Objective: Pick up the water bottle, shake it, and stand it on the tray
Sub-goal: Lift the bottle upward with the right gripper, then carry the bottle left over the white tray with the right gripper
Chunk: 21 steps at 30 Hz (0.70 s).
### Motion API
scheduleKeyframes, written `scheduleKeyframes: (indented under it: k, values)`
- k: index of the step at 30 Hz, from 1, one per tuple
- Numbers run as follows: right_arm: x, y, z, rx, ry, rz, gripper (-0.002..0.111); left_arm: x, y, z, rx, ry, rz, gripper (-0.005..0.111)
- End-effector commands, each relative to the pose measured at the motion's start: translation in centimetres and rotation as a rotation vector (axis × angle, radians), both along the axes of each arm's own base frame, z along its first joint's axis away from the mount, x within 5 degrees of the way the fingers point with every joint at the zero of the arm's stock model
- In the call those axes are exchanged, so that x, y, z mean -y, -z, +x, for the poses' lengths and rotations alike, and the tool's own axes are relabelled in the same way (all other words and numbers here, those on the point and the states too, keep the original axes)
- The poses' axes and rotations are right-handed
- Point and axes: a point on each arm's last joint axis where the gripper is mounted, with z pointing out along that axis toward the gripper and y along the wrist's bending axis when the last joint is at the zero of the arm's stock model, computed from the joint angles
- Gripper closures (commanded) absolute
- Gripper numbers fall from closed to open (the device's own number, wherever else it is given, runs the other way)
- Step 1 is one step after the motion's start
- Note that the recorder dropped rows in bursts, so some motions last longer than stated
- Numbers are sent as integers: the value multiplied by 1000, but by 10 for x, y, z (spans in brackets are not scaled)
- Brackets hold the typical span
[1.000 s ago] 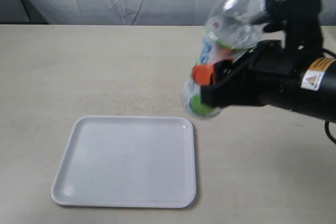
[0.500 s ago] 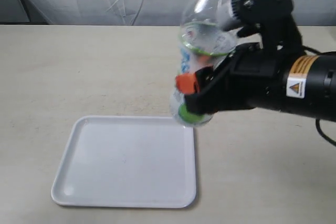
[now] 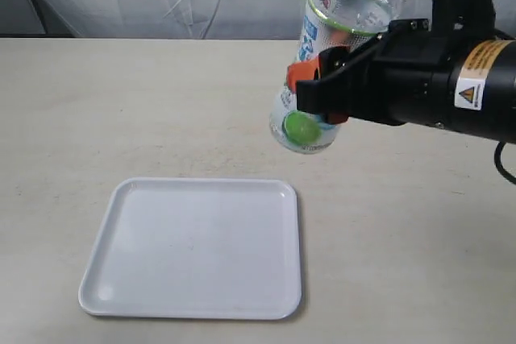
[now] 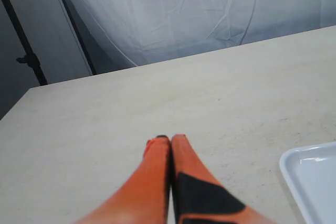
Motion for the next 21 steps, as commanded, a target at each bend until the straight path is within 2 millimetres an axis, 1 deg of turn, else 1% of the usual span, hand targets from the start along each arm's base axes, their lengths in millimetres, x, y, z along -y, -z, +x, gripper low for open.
scheduleKeyframes:
  k: [1, 2, 3, 4, 6, 7, 8, 10, 12, 13, 14, 16, 17, 18, 19, 21]
  values:
    - [-26, -3, -29, 154, -253, -121, 109, 0, 1, 0, -1, 0, -4, 106]
    - [-27, -3, -34, 183, -293, -186, 109, 0, 1, 0, -1, 0, -4, 106]
    - [-24, -3, -31, 177, -276, -222, 109, 0, 1, 0, -1, 0, -4, 106]
    - [-16, -3, -21, 144, -192, -238, 109, 0, 1, 0, -1, 0, -4, 106]
    - [3, -3, 3, 46, 62, -203, 109, 0, 1, 0, -1, 0, -4, 106]
    - [10, -3, 10, -18, 178, -133, 109, 0, 1, 0, -1, 0, -4, 106]
    - [8, -4, 10, -32, 186, -86, 109, 0, 1, 0, -1, 0, -4, 106]
    - [-7, -13, -2, 52, 21, -37, 109, 0, 1, 0, -1, 0, -4, 106]
    - [-25, -25, -23, 211, -189, -12, 109, 0, 1, 0, -1, 0, -4, 106]
    - [-27, -26, -26, 235, -215, -38, 109, 0, 1, 0, -1, 0, -4, 106]
    - [-24, -25, -22, 197, -161, -88, 109, 0, 1, 0, -1, 0, -4, 106]
    - [-8, -19, 0, 78, 66, -207, 109, 0, 1, 0, -1, 0, -6, 106]
    - [1, -15, 9, -8, 214, -210, 109, 0, 1, 0, -1, 0, -6, 106]
    - [3, -12, 12, -58, 275, -187, 109, 0, 1, 0, -1, 0, -6, 106]
    - [-2, -10, 9, -60, 222, -182, 109, 0, 1, 0, -1, 0, -6, 106]
    - [-24, -13, -8, 25, -46, -155, 109, 0, 1, 0, -1, 0, -6, 106]
